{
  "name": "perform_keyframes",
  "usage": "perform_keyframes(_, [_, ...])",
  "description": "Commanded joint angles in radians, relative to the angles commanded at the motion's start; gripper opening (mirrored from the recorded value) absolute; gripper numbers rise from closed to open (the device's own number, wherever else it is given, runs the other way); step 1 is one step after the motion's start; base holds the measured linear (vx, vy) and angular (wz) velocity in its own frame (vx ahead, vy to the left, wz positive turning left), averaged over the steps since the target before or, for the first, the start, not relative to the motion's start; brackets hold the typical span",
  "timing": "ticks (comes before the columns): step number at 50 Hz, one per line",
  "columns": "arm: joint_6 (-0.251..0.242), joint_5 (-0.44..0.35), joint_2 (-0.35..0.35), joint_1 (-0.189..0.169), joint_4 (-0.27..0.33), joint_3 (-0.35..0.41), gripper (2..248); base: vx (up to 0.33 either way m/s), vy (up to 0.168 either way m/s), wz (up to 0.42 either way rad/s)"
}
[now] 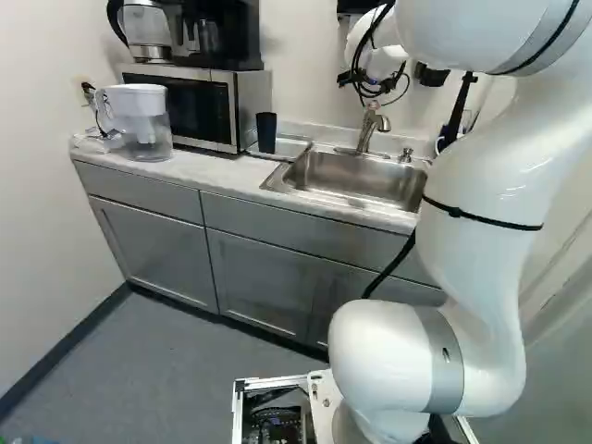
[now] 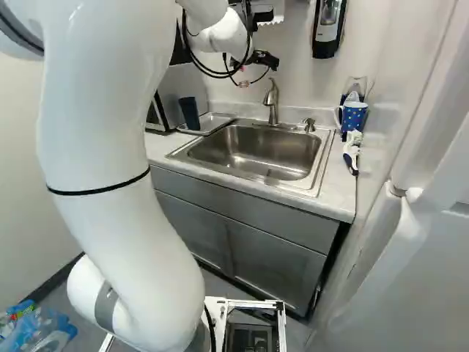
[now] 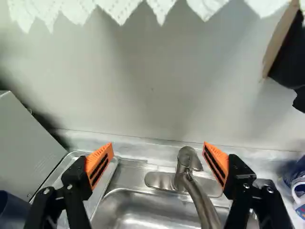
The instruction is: Rinse the cup and place it in the tray
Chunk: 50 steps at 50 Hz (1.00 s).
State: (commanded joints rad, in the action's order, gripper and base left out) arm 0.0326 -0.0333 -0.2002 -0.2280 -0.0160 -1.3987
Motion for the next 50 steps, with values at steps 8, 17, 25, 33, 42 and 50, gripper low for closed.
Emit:
perform_keyframes(8, [0.0, 0.0, 0.031, 0.009, 0.0, 0.034, 247, 0.0, 0.0, 0.0])
perform_keyframes(17, [0.0, 0.0, 0.06, 0.026, 0.0, 0.066, 247, 0.0, 0.0, 0.0])
perform_keyframes(25, [0.0, 0.001, 0.083, 0.045, 0.0, 0.09, 247, 0.0, 0.0, 0.0])
perform_keyframes(33, [0.0, 0.025, 0.104, 0.065, 0.0, 0.111, 247, 0.0, 0.0, 0.0])
perform_keyframes(42, [0.0, 0.085, 0.118, 0.082, 0.0, 0.127, 247, 0.0, 0.0, 0.0])
perform_keyframes(50, [0.0, 0.152, 0.124, 0.089, 0.0, 0.132, 247, 0.0, 0.0, 0.0])
